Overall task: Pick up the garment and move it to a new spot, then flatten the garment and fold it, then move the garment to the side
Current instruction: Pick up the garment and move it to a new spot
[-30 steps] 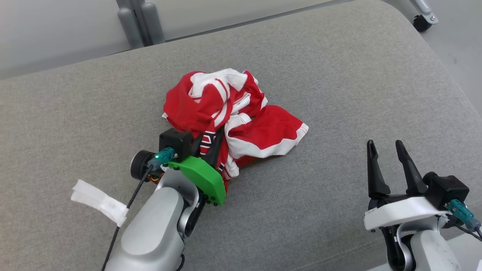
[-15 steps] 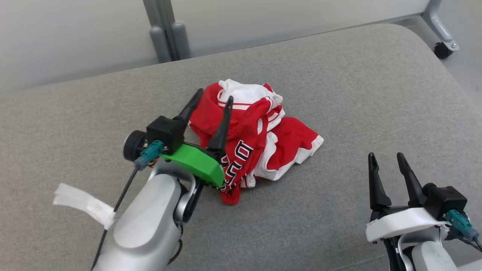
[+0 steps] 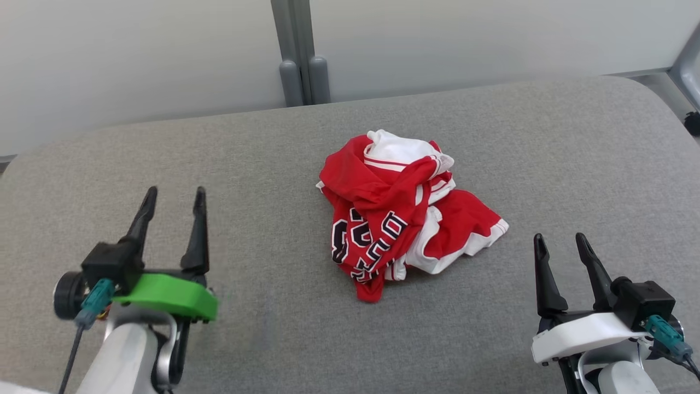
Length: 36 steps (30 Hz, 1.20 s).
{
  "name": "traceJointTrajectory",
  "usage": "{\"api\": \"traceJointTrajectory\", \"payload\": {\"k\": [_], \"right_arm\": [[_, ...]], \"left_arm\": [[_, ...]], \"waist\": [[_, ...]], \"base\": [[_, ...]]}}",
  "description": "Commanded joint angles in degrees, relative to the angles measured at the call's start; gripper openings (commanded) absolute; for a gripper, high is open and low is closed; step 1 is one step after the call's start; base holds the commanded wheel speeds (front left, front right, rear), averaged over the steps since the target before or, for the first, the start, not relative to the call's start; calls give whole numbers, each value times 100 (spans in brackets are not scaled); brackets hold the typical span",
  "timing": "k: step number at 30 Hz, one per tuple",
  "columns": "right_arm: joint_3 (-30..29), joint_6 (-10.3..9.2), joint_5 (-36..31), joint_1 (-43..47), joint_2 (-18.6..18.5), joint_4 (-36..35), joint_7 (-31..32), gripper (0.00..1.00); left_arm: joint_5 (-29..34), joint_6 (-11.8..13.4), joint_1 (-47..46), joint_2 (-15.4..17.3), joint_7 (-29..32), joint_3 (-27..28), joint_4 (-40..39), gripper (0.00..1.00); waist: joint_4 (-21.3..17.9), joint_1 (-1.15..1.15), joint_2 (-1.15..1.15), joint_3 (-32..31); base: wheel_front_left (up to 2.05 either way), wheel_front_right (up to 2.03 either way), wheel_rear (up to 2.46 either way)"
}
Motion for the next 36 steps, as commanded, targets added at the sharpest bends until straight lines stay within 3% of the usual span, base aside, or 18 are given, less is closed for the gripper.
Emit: {"api": "traceJointTrajectory", "payload": {"k": [1, 7, 17, 36], "right_arm": [[4, -2, -57, 68, -10, -9, -18, 100], [3, -2, -141, 99, -9, -33, -18, 100], [94, -2, -176, 146, -10, 13, -18, 100], [148, -2, -211, 201, -9, 100, -18, 100]], "left_arm": [[55, 32, 253, 71, -2, 153, -101, 100], [215, -21, 972, 150, -3, 711, -397, 100], [546, -334, 1599, -100, -4, 1001, -591, 100], [933, -797, 1694, -553, -4, 1572, -431, 100]], "waist": [[106, 0, 0, -94], [216, 0, 0, -150], [239, 0, 0, -172], [237, 0, 0, -172]], "base": [[0, 0, 0], [0, 0, 0], [0, 0, 0], [0, 0, 0]]}}
